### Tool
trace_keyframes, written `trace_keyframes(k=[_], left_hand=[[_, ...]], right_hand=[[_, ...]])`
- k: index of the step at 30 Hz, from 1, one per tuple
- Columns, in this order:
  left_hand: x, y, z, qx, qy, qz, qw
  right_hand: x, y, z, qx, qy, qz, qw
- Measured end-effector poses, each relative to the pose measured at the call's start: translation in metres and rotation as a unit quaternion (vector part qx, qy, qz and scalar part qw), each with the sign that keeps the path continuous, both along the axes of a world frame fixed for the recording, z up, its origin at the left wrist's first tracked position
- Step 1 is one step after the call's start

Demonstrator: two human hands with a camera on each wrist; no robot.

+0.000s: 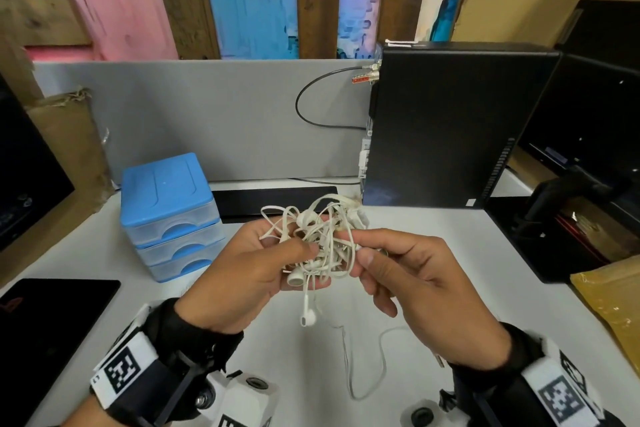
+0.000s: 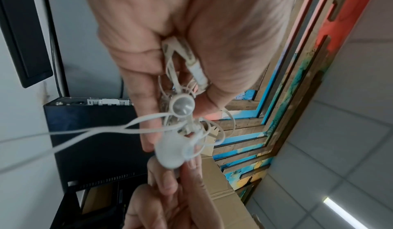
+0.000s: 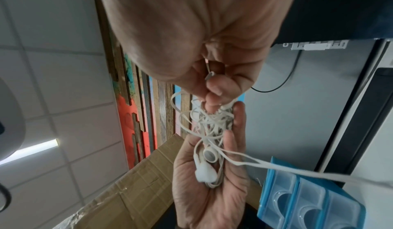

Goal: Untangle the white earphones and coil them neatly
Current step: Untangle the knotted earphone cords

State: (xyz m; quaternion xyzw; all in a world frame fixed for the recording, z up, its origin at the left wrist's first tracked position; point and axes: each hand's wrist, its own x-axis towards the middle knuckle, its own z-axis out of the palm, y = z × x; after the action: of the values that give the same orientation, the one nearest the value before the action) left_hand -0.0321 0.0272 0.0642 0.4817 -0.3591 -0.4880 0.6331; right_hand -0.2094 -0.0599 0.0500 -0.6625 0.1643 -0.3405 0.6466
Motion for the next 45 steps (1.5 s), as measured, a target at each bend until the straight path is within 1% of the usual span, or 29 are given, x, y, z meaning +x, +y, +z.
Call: trace_keyframes(k=[4,7,14,18,24,27,31,34,39,45], left_hand=[[0.0,0.0,-0.003,0.006,-0.034,0.01,0.999],[0.0,0.0,-0.004,0.005,-0.031,0.013,0.999],[-0.001,0.0,0.004,0.021,0.008,0.006,1.0],[0.001,0.0,0.006,0.034,0.045,-0.002,0.998],[0.005,0.0,0.006,0.047,0.074,-0.024,0.996],[0.006,-0.002,0.004,0.061,0.105,-0.037,0.992],[0.009,-0.006,-0.001,0.083,0.146,-0.057,0.984],[0.009,-0.007,-0.001,0.091,0.154,-0.056,0.982],[0.009,-0.006,0.001,0.079,0.163,-0.046,0.982],[0.005,-0.006,0.0,0.056,0.189,-0.059,0.979]], right_hand=[[0.001,0.002,0.001,-0.015,0.007,-0.005,1.0],[0.0,0.002,0.003,-0.017,0.002,-0.012,1.0],[-0.001,0.002,0.006,-0.012,-0.031,-0.019,0.999],[-0.002,0.001,0.006,-0.038,-0.012,-0.041,0.998],[-0.003,-0.001,0.009,-0.06,-0.027,-0.068,0.996],[-0.004,-0.003,0.008,-0.072,-0.01,-0.074,0.995],[-0.003,-0.006,0.006,-0.064,-0.004,-0.077,0.995],[-0.003,-0.007,0.005,-0.062,-0.005,-0.085,0.994],[-0.003,-0.009,0.003,-0.052,-0.005,-0.114,0.992],[0.0,-0.004,0.002,-0.079,-0.001,-0.108,0.991]])
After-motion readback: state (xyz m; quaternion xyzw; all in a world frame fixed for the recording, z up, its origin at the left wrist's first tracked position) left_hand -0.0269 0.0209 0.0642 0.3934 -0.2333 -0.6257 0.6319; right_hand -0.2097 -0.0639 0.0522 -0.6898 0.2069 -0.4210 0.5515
